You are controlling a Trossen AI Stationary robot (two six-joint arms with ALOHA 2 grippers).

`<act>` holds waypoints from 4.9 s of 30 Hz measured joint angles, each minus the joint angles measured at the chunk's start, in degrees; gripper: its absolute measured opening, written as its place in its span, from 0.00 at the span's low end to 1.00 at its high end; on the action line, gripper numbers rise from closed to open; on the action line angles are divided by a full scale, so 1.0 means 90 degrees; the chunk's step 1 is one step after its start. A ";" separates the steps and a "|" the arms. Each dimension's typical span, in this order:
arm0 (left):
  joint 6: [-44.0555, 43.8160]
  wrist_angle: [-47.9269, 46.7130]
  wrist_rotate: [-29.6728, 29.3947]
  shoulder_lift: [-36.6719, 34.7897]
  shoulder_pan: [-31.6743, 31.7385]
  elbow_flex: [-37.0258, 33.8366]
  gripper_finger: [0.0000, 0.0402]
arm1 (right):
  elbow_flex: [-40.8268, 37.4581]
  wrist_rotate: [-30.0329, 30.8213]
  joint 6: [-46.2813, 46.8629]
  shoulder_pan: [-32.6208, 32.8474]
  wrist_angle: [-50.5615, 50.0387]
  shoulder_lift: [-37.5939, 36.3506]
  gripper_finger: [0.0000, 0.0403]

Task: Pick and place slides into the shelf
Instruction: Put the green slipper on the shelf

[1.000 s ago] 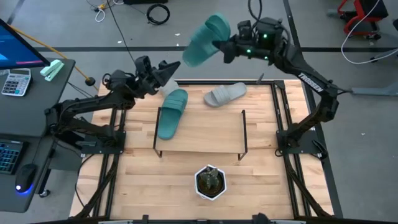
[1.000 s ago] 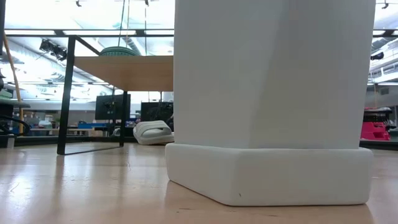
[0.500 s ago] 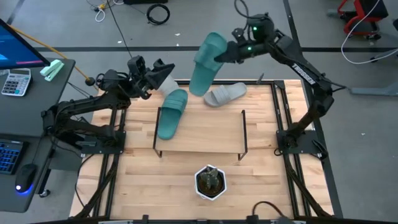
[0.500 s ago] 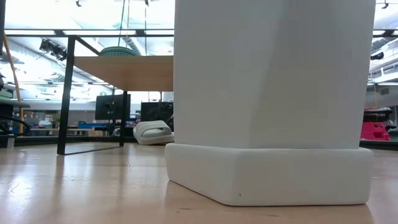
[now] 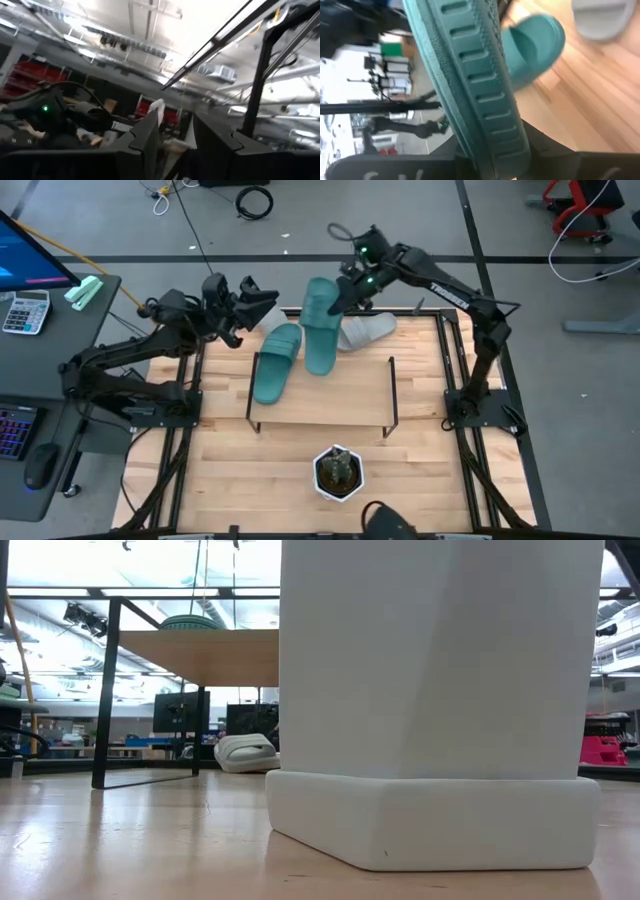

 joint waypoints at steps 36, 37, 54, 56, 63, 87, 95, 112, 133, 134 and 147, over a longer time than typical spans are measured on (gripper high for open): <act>0.0983 -0.2479 -0.0551 -0.0670 0.0074 -0.0001 0.27 | -0.0736 0.0845 0.0821 0.0505 0.0406 0.0168 0.21; 0.0987 -0.2500 -0.0557 -0.0693 0.0110 -0.0002 0.27 | -0.0877 0.0782 0.0898 0.0505 0.0591 0.0135 0.21; 0.0936 -0.2896 -0.0557 -0.0940 0.0532 -0.0002 0.27 | -0.3860 0.0624 0.3525 0.0328 0.4881 -0.1579 0.20; 0.0931 -0.2888 -0.0554 -0.0940 0.0532 -0.0002 0.27 | -0.4081 0.0554 0.3584 0.0385 0.4907 -0.1687 0.20; 0.0914 -0.2880 -0.0554 -0.0940 0.0532 -0.0002 0.27 | -0.4685 0.0396 0.4403 0.0672 0.6345 -0.1466 0.20; 0.0773 -0.2876 -0.0554 -0.0940 0.0529 -0.0002 0.27 | -0.4723 0.0035 0.4443 0.1025 0.6989 -0.0775 0.20; 0.0775 -0.2876 -0.0554 -0.0940 0.0529 -0.0002 0.27 | -0.4718 0.0256 0.4409 0.1064 0.7025 -0.0691 0.20; 0.0749 -0.2871 -0.0554 -0.0940 0.0522 -0.0002 0.27 | -0.4718 0.0380 0.4349 0.1192 0.7077 -0.0471 0.20; 0.0754 -0.2874 -0.0554 -0.0933 0.0522 -0.0002 0.27 | -0.4718 0.0623 0.4163 0.1232 0.6891 -0.0471 0.53; 0.0756 -0.2874 -0.0554 -0.0933 0.0522 -0.0002 0.27 | -0.4718 0.0623 0.4139 0.1244 0.6824 -0.0471 0.55; 0.0761 -0.2874 -0.0557 -0.0933 0.0522 -0.0002 0.27 | -0.4718 0.0579 0.3935 0.1304 0.6712 -0.0471 0.65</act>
